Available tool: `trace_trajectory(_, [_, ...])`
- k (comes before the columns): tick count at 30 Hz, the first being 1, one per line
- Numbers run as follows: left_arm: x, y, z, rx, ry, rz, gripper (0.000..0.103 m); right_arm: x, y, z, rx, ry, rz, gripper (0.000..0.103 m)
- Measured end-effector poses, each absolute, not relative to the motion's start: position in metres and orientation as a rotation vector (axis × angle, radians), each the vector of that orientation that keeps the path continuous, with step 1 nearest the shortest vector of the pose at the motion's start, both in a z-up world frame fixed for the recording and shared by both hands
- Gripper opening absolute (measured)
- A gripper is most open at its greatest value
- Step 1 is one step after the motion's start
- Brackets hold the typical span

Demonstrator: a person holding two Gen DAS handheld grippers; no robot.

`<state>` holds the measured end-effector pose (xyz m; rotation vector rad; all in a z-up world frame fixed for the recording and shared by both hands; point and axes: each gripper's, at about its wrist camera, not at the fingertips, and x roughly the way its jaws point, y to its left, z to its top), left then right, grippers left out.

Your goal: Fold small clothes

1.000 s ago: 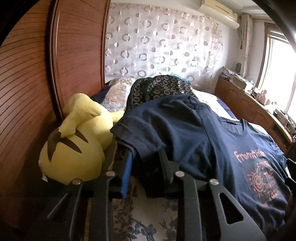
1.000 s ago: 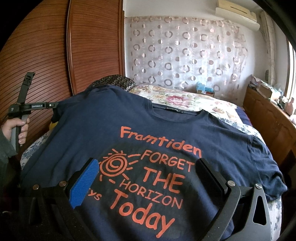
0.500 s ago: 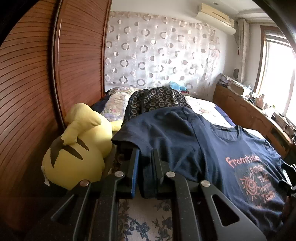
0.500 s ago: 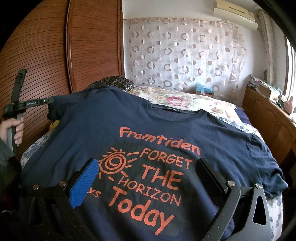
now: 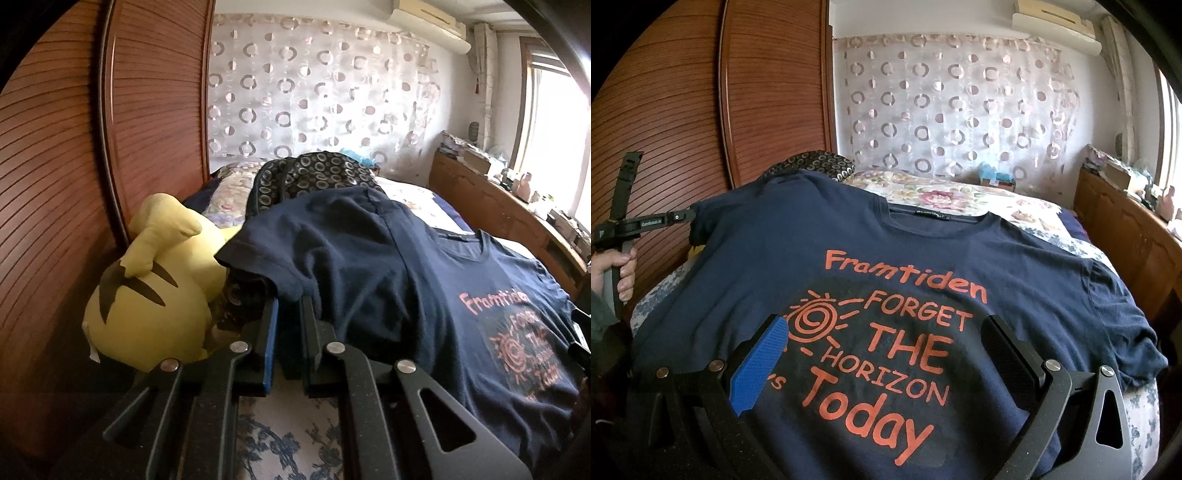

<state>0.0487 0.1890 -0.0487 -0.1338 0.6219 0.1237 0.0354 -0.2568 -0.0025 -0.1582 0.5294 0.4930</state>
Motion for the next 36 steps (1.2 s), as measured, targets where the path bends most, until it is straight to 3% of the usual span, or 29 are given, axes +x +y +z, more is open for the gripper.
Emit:
trace_trajectory(4, [0.051,0.189,-0.049,-0.134,0.619,0.108,0.01,0.036,-0.259,-0.003,-0.155,0.53,0.492,0.103])
trace_trajectory(5, [0.048,0.187,-0.047,-0.13,0.611,0.09,0.003,0.035,-0.259,-0.003,-0.155,0.531,0.492,0.103])
trace_trajectory(6, [0.045,0.184,-0.042,-0.127,0.592,0.078,0.002,0.035,-0.259,-0.004,-0.155,0.532,0.491,0.103])
trace_trajectory(16, [0.037,0.146,0.018,-0.093,0.46,-0.041,0.001,0.036,-0.264,-0.004,-0.141,0.536,0.476,0.103])
trace_trajectory(30, [0.087,0.038,0.061,0.019,0.461,-0.295,0.002,0.029,-0.275,-0.001,-0.11,0.526,0.455,0.103])
trace_trajectory(31, [0.086,0.033,0.062,0.031,0.467,-0.293,0.004,0.028,-0.276,-0.001,-0.105,0.526,0.452,0.103])
trace_trajectory(33, [0.082,0.031,0.062,0.041,0.462,-0.288,0.021,0.028,-0.278,-0.001,-0.1,0.525,0.444,0.103])
trace_trajectory(34, [0.081,0.034,0.063,0.041,0.457,-0.284,0.037,0.027,-0.279,-0.001,-0.1,0.524,0.443,0.103])
trace_trajectory(36, [0.076,0.039,0.062,0.038,0.445,-0.271,0.049,0.027,-0.279,-0.001,-0.1,0.523,0.443,0.103])
